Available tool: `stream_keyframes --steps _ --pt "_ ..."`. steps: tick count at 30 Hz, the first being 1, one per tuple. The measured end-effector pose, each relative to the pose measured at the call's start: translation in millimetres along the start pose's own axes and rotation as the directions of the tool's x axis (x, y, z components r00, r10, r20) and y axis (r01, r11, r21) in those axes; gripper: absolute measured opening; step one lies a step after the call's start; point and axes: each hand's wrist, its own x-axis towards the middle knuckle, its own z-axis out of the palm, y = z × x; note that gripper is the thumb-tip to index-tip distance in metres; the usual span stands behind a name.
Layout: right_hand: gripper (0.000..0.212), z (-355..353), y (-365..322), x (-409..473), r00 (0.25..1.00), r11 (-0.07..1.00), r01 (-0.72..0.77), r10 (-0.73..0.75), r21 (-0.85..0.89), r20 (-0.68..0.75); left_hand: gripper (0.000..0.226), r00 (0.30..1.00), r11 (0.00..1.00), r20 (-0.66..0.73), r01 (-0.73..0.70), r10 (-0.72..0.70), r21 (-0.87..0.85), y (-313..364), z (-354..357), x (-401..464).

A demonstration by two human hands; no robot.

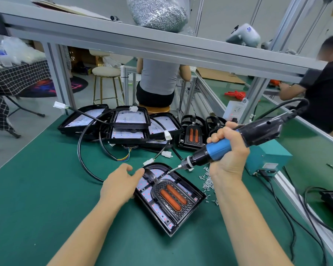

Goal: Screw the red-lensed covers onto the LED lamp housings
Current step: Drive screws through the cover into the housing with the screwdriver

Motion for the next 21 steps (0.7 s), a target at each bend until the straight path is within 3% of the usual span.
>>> stream_keyframes --steps 4,9,12,15,18,21 --pt "0.021 -2 13 3 1.0 0.998 0.013 -0.012 -0.066 0.011 0.06 0.998 0.998 0.046 0.048 -0.046 -0.045 8 2 1" --pt "0.019 -1 23 6 0.999 0.991 0.027 -0.024 -0.132 0.031 0.103 0.987 0.981 0.149 0.086 -0.06 -0.176 12 1 -3" --pt "0.02 0 25 7 0.999 0.988 0.031 -0.024 -0.152 0.047 0.105 0.987 0.974 0.156 0.076 -0.043 -0.212 10 4 -3" --pt "0.019 1 27 6 0.998 0.988 0.022 -0.014 -0.152 0.053 0.094 0.991 0.975 0.133 0.047 -0.018 -0.216 5 10 -1" --pt "0.019 2 31 5 0.999 0.987 0.021 -0.013 -0.161 0.048 0.048 0.994 0.972 0.104 0.001 0.024 -0.234 1 13 1" --pt "0.022 3 34 5 0.998 0.986 0.021 -0.011 -0.167 0.059 0.026 0.993 0.958 0.101 -0.038 0.069 -0.283 -1 15 2"
